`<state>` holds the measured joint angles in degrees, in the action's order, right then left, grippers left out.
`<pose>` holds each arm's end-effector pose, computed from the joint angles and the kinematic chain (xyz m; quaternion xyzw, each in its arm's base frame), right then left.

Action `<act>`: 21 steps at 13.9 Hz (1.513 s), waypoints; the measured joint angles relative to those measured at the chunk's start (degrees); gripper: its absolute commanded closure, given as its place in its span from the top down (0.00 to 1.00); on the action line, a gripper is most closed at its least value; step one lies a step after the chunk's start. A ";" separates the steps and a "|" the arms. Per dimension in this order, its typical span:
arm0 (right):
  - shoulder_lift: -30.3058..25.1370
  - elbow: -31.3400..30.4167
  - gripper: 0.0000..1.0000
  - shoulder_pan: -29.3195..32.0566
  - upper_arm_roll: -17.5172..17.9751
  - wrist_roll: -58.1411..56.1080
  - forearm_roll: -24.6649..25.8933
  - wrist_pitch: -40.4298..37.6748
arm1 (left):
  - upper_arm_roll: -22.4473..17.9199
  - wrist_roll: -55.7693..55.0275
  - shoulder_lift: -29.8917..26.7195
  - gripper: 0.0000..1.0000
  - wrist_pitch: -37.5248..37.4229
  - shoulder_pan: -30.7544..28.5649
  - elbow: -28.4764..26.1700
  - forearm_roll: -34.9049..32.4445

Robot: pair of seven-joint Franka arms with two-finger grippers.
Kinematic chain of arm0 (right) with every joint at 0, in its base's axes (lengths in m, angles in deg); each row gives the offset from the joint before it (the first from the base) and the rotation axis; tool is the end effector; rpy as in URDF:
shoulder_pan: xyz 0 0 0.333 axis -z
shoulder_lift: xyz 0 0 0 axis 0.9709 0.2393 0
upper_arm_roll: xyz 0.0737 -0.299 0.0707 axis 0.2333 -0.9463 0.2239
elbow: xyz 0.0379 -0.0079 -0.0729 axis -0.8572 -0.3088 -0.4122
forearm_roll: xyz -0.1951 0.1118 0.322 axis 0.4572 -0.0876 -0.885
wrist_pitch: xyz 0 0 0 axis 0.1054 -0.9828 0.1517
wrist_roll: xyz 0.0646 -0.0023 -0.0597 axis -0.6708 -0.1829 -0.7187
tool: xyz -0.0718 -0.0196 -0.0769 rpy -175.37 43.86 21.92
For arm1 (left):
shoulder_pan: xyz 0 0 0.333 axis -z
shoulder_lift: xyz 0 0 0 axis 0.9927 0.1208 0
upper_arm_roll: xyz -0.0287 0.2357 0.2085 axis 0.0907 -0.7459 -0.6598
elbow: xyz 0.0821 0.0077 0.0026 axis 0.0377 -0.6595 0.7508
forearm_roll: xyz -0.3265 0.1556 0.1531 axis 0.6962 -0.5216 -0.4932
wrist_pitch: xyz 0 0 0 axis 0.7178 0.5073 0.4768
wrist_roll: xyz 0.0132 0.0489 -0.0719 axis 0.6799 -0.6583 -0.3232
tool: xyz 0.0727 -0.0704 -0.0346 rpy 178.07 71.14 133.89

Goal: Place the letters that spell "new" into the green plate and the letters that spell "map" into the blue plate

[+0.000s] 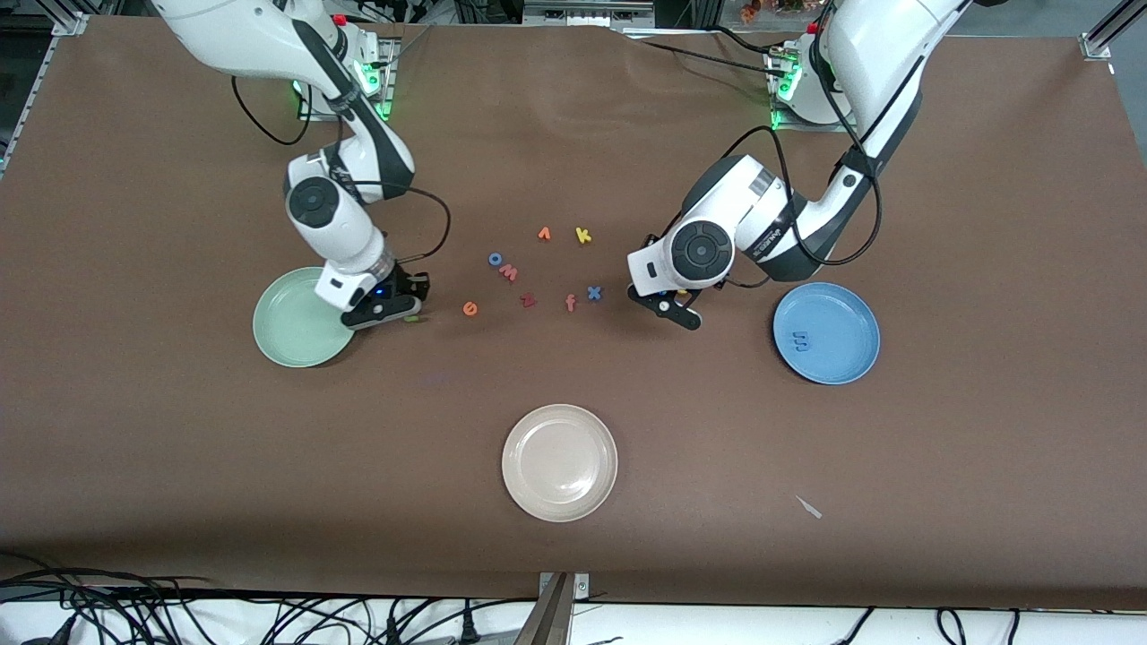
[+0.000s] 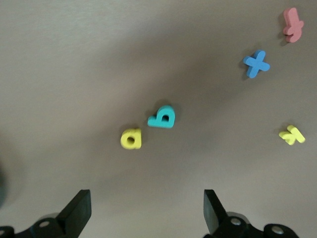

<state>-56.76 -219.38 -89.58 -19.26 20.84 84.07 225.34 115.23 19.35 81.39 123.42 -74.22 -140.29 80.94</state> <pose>0.5162 0.1823 0.2113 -0.9869 -0.1539 -0.0459 0.0156 0.5128 -0.3455 0.2483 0.9529 -0.2389 -0.1862 0.0112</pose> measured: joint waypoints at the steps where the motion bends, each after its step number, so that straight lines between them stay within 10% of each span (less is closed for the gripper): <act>1: -2.27 0.27 0.09 1.09 -1.19 -3.41 0.00 -2.72 | -0.05 0.96 0.08 0.97 2.46 -0.26 -1.74 -0.01; 3: -6.03 0.24 0.13 5.02 -2.27 -10.48 0.00 -6.34 | -0.06 2.85 0.14 0.93 5.14 -0.64 -3.62 -2.45; 4: -6.95 0.08 0.33 6.98 -2.49 -13.33 0.00 -7.23 | -0.06 3.12 0.14 0.92 6.33 -0.72 -4.12 -4.53; 7: -6.93 -1.27 0.54 9.64 -3.36 -16.15 -0.01 -7.81 | -0.07 3.92 0.16 0.87 10.23 -1.39 -6.38 -6.43; 13: -6.08 -1.97 0.57 9.23 -0.43 -5.27 -0.23 -7.52 | -0.23 7.41 0.98 0.70 18.92 -3.87 -11.13 -6.45; 18: 0.43 6.08 0.57 -3.53 2.91 23.71 -0.29 -5.83 | 0.02 7.85 1.92 0.67 23.33 -3.69 -12.66 -6.45; 21: 4.06 8.23 0.57 -5.33 2.87 31.92 -0.81 -3.95 | -0.01 7.91 2.07 0.23 25.07 -3.88 -13.62 -6.49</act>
<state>-52.70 -211.15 -94.91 -16.39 52.76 83.26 221.39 115.22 27.25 83.46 148.50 -78.10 -153.92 74.45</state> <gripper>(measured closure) 0.423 0.344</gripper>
